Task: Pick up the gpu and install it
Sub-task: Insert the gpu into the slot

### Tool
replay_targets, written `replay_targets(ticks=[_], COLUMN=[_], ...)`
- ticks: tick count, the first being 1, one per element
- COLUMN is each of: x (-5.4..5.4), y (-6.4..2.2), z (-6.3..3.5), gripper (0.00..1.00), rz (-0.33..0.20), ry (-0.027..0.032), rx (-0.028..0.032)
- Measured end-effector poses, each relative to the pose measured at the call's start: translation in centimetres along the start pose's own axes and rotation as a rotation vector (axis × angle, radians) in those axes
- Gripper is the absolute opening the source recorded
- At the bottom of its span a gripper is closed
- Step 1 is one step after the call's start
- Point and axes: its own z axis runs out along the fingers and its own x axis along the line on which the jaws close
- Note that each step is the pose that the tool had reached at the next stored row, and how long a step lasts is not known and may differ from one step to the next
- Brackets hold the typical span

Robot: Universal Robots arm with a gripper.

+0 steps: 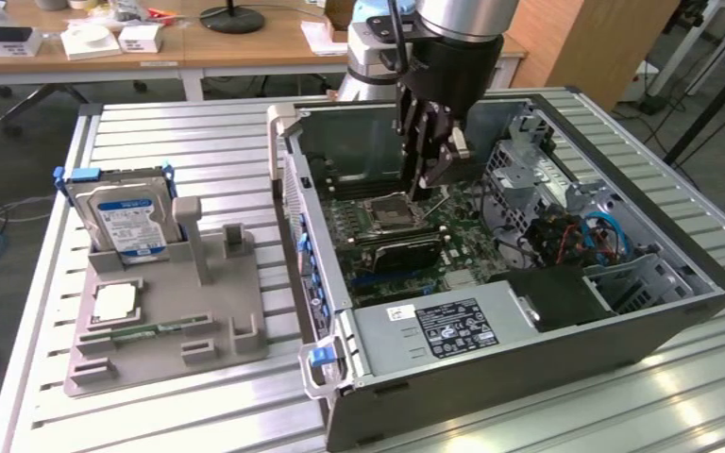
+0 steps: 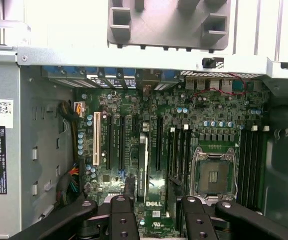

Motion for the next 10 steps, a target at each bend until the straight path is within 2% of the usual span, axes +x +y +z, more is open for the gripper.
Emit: replay_targets(ticks=[10], x=[0.0], y=[0.0], z=[0.0], gripper=[0.38], rz=[0.0], ry=[0.0], rx=[0.0])
